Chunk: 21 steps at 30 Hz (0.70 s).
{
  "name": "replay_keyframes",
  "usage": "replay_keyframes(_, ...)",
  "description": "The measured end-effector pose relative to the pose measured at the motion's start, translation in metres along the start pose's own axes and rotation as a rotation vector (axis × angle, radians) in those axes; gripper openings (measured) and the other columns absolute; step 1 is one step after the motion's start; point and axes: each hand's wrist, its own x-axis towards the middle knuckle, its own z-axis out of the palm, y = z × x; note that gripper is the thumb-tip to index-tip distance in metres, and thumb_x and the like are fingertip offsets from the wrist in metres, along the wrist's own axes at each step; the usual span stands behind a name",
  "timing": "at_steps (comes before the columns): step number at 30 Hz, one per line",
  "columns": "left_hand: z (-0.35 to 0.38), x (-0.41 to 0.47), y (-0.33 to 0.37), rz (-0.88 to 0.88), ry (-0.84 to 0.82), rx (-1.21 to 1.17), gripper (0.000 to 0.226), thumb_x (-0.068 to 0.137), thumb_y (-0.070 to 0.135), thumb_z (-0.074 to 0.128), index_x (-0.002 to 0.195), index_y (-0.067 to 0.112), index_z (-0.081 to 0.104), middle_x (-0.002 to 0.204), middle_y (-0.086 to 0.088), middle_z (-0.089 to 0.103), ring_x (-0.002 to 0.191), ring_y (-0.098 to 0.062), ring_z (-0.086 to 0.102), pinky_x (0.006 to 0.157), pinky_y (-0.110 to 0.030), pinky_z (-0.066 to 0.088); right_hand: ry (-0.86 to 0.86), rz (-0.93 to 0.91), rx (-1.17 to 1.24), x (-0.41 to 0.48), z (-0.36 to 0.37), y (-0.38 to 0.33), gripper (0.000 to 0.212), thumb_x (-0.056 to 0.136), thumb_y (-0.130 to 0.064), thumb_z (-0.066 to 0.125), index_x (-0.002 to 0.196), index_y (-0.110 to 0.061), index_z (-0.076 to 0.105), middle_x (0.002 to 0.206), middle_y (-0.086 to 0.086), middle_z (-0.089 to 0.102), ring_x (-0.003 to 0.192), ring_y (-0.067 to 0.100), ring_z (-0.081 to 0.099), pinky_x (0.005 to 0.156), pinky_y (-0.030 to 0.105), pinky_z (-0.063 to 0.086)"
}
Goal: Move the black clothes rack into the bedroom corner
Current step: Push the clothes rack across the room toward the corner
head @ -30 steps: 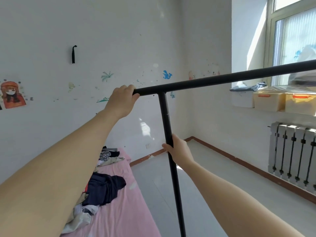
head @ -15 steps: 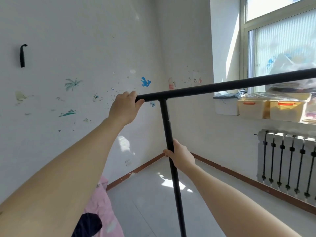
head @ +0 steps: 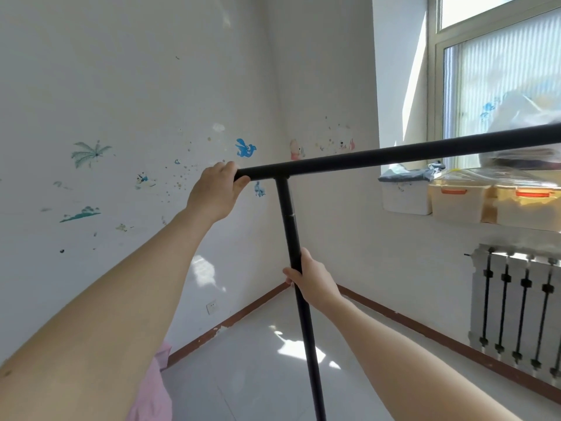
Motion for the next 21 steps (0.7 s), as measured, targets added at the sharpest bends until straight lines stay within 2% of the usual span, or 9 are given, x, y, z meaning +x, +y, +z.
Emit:
replay_keyframes(5,0.046,0.048,-0.011,0.027,-0.008,-0.026,0.026,0.095,0.04,0.036,0.09,0.015,0.041,0.088,-0.006,0.047,0.082,-0.025,0.046,0.063,-0.034,0.035,0.043,0.028,-0.024,0.058,0.001,0.019,0.03,0.094,-0.03,0.054,0.117,-0.017,0.042,0.094,0.006,0.07,0.084,0.025,0.068,0.077,0.046,0.059)
replay_keyframes(10,0.091,0.095,-0.029,0.073,0.017,-0.044,0.029,0.095,0.039,0.036,0.097,0.011,0.046,0.089,-0.007,0.047,0.083,-0.025,0.045,0.063,-0.035,0.035,0.093,0.042,-0.028,0.117,0.007,0.034,0.027,0.094,-0.028,0.054,0.114,-0.013,0.042,0.094,0.01,0.07,0.084,0.028,0.068,0.078,0.049,0.058)
replay_keyframes(13,0.123,0.126,-0.041,0.096,0.024,-0.063,0.026,0.096,0.04,0.035,0.093,0.015,0.043,0.089,-0.006,0.047,0.084,-0.026,0.046,0.063,-0.037,0.039,0.122,0.069,-0.014,0.156,0.009,0.045,0.026,0.094,-0.027,0.054,0.113,-0.013,0.043,0.094,0.012,0.07,0.084,0.029,0.068,0.079,0.048,0.058)
replay_keyframes(15,0.144,0.148,-0.049,0.118,0.022,-0.063,0.032,0.095,0.042,0.034,0.098,0.012,0.046,0.09,-0.007,0.048,0.085,-0.027,0.047,0.064,-0.039,0.042,0.151,0.091,-0.016,0.185,0.013,0.052,0.024,0.094,-0.026,0.053,0.111,-0.013,0.043,0.093,0.012,0.07,0.084,0.03,0.067,0.079,0.048,0.057)
replay_keyframes(21,0.199,0.205,-0.084,0.192,0.1,0.011,0.039,0.095,0.044,0.031,0.1,0.01,0.048,0.085,-0.008,0.049,0.076,-0.029,0.047,0.064,-0.037,0.038,0.205,0.151,-0.015,0.261,0.031,0.061,0.025,0.094,-0.027,0.052,0.113,-0.015,0.042,0.092,0.01,0.07,0.085,0.028,0.067,0.078,0.046,0.058)
